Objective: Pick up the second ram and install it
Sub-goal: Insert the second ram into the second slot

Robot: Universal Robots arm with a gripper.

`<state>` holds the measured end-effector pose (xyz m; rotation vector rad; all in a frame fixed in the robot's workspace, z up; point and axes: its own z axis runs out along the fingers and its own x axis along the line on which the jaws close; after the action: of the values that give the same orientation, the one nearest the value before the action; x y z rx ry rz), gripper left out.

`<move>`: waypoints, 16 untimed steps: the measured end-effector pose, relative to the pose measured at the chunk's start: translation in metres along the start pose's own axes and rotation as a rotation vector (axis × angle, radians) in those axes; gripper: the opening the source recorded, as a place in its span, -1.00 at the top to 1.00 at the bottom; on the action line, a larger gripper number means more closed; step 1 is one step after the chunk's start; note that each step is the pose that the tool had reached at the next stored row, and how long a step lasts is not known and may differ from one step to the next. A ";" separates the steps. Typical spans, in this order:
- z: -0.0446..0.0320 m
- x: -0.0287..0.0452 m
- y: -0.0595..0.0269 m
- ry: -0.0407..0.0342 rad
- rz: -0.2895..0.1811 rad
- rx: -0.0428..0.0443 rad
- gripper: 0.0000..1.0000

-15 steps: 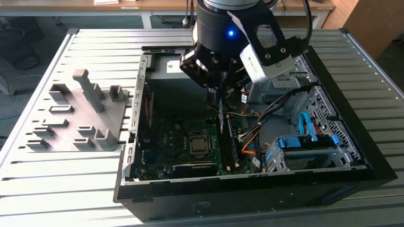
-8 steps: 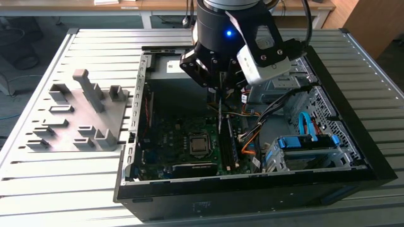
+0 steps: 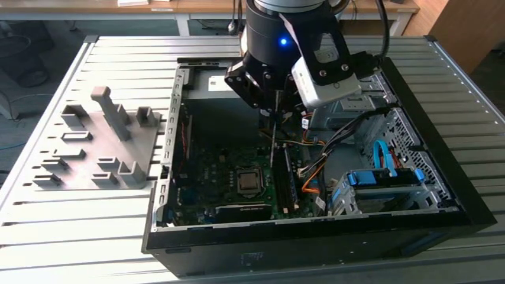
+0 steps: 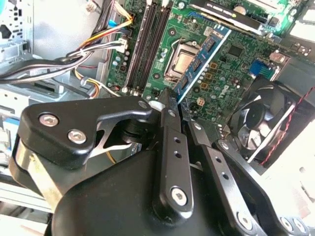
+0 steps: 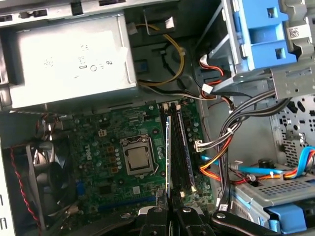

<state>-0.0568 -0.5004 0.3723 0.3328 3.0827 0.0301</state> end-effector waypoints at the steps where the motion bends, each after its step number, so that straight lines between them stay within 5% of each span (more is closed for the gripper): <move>1: 0.0000 0.0000 0.0000 -0.0002 0.009 0.0003 0.72; 9: 0.0002 0.0000 0.0000 -0.0017 0.071 0.0028 0.72; 16: 0.0014 0.0001 0.0000 0.0011 -0.046 -0.0017 0.72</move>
<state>-0.0568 -0.5003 0.3709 0.2620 3.0900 0.0314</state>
